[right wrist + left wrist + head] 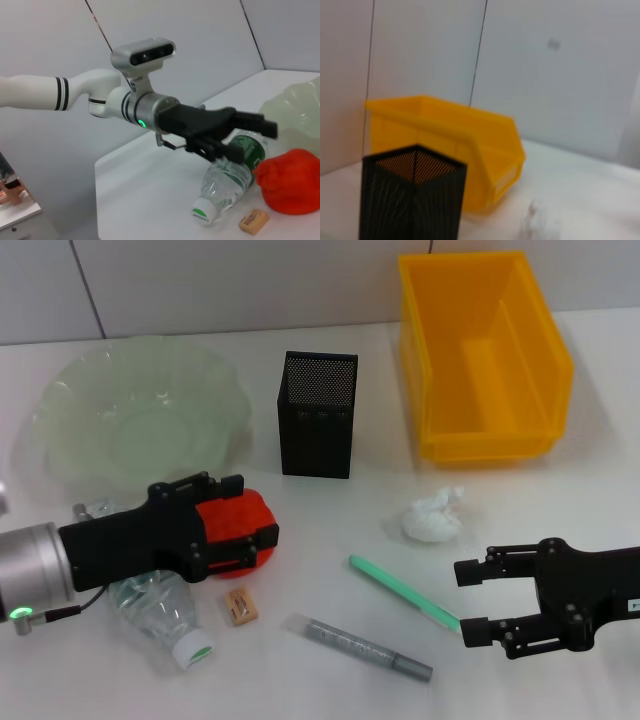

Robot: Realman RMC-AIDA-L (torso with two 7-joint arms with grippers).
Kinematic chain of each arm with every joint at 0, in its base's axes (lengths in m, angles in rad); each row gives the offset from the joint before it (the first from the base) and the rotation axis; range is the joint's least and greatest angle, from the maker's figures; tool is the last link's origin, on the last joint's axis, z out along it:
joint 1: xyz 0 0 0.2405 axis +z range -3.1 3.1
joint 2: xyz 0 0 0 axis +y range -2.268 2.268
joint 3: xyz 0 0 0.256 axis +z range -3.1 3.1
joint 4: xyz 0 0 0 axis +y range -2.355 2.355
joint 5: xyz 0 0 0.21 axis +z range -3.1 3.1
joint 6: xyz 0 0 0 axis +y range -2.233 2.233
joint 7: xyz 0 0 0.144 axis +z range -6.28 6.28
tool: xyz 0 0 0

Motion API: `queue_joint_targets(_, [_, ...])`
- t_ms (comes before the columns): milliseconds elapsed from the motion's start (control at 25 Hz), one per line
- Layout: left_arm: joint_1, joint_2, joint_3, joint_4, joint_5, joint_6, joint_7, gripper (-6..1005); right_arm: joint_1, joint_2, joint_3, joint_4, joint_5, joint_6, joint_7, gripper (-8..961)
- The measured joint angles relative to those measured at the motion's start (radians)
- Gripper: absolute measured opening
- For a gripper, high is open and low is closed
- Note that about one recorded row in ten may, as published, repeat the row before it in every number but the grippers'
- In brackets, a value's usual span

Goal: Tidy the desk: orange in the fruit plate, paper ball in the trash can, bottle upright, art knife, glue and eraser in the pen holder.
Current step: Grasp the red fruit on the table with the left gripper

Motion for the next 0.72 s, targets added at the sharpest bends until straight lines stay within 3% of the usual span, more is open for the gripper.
queue_joint_targets(360, [-0.006,-0.003,0.181,0.001,-0.015,-0.244,0.011,729,-0.001,-0.001,-0.001,0.0,0.0,0.0,0.0,767])
queue_joint_targets(720, [0.014,-0.002,0.254,-0.005,-0.124,-0.311,0.14,704,-0.003,0.0,-0.001,0.0,0.0,0.0,0.0,767])
